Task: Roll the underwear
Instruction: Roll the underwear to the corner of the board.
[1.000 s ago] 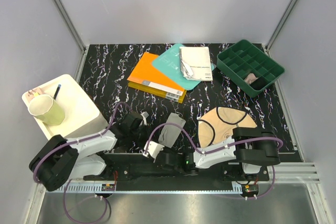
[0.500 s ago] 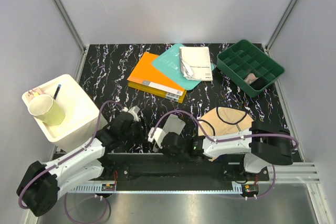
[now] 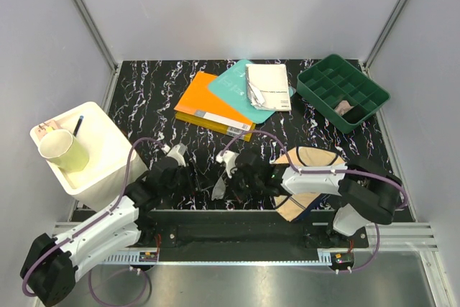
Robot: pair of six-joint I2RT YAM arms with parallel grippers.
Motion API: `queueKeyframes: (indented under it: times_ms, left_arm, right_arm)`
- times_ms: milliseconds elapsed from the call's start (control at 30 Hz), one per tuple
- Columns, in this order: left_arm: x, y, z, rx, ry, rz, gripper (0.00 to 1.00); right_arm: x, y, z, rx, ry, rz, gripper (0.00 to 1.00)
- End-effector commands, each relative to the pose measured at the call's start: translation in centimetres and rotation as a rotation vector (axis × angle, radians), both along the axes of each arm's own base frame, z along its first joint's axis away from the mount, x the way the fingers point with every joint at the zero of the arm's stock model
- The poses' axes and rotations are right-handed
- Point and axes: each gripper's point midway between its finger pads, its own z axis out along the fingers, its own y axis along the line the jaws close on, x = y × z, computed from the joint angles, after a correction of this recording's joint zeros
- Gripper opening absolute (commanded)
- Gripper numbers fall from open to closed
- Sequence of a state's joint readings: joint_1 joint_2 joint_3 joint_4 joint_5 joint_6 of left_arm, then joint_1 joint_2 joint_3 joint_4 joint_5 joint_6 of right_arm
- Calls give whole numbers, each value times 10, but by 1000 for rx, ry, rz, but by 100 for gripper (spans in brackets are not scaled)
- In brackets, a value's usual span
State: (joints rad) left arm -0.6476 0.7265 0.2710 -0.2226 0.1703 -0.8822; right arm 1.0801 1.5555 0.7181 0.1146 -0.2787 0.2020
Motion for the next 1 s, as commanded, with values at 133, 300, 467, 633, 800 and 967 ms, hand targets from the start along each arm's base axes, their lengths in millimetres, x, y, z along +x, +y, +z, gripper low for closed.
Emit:
queueKeyframes:
  times_ms: [133, 300, 467, 633, 800, 967]
  left_arm:
    - [15, -8, 17, -39, -163, -50, 56]
    - [15, -13, 18, -28, -194, -98, 55]
    - [14, -19, 17, 19, -227, -148, 55]
    - [14, -26, 15, 72, -258, -194, 56]
    - [22, -29, 13, 132, -308, -221, 60]
    - [38, -36, 15, 179, -385, -242, 63]
  right_arm:
    - [16, 2, -2, 48, 234, -52, 0]
    - [29, -1, -5, 56, 337, -103, 0]
    - [42, -7, -11, 51, 435, -141, 0]
    - [50, -13, -16, 47, 519, -164, 0]
    - [56, -21, -20, 58, 631, -181, 0]
    - [58, -24, -23, 60, 687, -170, 0]
